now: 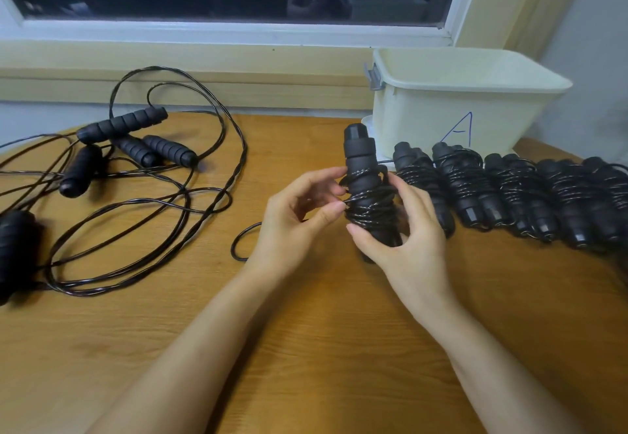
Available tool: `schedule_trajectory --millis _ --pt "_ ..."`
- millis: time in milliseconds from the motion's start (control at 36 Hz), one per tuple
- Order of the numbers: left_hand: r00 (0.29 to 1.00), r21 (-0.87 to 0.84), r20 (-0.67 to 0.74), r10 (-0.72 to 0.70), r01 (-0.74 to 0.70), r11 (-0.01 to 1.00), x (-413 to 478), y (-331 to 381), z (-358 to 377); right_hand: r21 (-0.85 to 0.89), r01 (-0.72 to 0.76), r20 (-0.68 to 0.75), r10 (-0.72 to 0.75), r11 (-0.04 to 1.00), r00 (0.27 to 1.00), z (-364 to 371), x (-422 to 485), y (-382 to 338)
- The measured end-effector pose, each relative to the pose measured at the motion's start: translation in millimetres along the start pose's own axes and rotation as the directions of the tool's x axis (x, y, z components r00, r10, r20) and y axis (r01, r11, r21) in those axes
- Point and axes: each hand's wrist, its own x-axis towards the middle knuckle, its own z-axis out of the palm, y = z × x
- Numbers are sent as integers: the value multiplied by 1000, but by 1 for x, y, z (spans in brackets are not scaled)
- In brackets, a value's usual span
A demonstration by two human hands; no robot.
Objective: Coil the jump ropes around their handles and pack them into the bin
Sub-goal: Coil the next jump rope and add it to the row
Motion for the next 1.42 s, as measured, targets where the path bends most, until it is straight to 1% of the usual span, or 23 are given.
schedule_trajectory --millis 83,139,222,278,361,444,583,722,750,833,889,972,1028,1194,1306,1361,1417 --pt "999 -3 -47 6 -6 1000 1 -2 -1 108 -65 59 59 992 997 -1 0 2" --pt "995 -31 -96 -7 4 1000 1 -4 -2 163 -91 96 76 982 992 -1 1 3" --pt "992 -6 -122 -39 38 999 1 -5 -4 262 -130 148 93 956 985 -2 0 -2" --pt "991 -9 -100 -91 90 996 1 -5 -3 323 -144 164 94 935 982 -3 -1 -6" --pt "985 -38 -27 -173 172 984 1 -2 -4 394 -157 189 87 906 978 -4 -2 -8" --pt "976 -85 46 -212 215 973 2 3 -4 428 -196 233 102 882 967 -5 -2 -7" --pt "975 -119 3 -224 222 968 -1 4 -2 393 -193 265 90 899 960 -5 1 -7" --pt "975 -71 -66 -213 208 976 -2 4 -1 266 -94 217 35 959 976 -4 -2 -5" --pt "974 -58 -77 -212 208 976 -2 4 0 223 -67 208 20 972 978 -3 -3 -5" --pt "969 -42 -105 -223 220 975 -2 5 1 18 48 164 -51 999 985 2 -5 -2" --pt "968 -23 -114 -224 222 975 -2 5 1 -18 53 143 -50 998 988 3 -5 -1" --pt "970 0 -101 -220 221 975 -1 6 -1 25 27 146 -30 999 989 3 -4 1" --pt "973 -5 -77 -219 219 976 -1 7 -2 90 -24 161 9 996 987 1 -3 1" --pt "973 10 8 -231 231 973 -1 11 -5 303 -196 281 109 933 954 -10 6 -4" --pt "965 -86 -34 -260 256 963 0 14 -5 331 -273 330 161 903 930 -12 7 0" --pt "958 -125 -68 -279 269 955 0 14 -4 328 -292 329 181 898 927 -11 7 0" --pt "952 -130 -96 -289 276 952 0 14 -4 323 -298 314 195 898 929 -10 7 -1"
